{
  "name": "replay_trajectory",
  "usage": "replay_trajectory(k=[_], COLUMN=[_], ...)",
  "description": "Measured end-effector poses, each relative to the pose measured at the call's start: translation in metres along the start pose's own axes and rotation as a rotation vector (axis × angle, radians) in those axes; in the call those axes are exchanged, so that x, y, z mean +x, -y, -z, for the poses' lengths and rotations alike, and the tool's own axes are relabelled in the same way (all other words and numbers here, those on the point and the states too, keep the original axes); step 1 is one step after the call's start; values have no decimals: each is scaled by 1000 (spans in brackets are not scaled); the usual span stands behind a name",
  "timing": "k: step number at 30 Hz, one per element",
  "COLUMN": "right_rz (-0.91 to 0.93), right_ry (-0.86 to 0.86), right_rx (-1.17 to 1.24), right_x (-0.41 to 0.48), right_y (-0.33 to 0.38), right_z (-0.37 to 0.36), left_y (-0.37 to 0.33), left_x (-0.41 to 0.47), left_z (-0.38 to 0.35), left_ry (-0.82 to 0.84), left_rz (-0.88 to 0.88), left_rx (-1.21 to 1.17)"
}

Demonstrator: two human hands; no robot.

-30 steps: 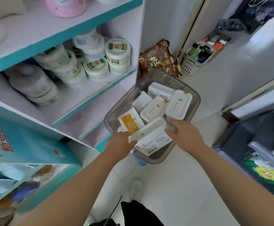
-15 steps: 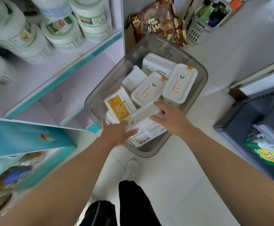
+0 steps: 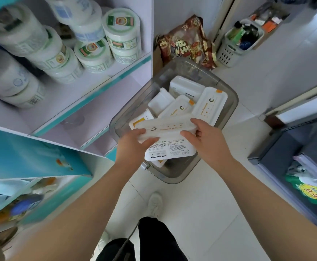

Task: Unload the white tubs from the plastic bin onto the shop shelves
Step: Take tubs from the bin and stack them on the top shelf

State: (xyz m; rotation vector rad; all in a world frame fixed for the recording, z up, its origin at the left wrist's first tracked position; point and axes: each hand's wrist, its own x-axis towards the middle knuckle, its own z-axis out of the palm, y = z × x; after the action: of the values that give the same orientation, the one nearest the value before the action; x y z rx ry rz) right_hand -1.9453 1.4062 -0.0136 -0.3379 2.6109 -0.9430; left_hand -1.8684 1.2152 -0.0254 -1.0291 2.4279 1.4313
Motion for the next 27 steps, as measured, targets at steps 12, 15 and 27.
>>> replay_trajectory(k=[12, 15, 27], right_rz=[528, 707, 1122], right_ry=[-199, -289, -419], right_rx=[-15, -43, 89], right_x=[-76, -99, -203], right_y=[195, 252, 464], right_z=[19, 3, -95], left_y=[-7, 8, 108], left_x=[-122, -158, -295], left_z=[212, 273, 481], left_ry=[-422, -559, -988], left_rz=[-126, -149, -219], left_rx=[-115, -116, -87])
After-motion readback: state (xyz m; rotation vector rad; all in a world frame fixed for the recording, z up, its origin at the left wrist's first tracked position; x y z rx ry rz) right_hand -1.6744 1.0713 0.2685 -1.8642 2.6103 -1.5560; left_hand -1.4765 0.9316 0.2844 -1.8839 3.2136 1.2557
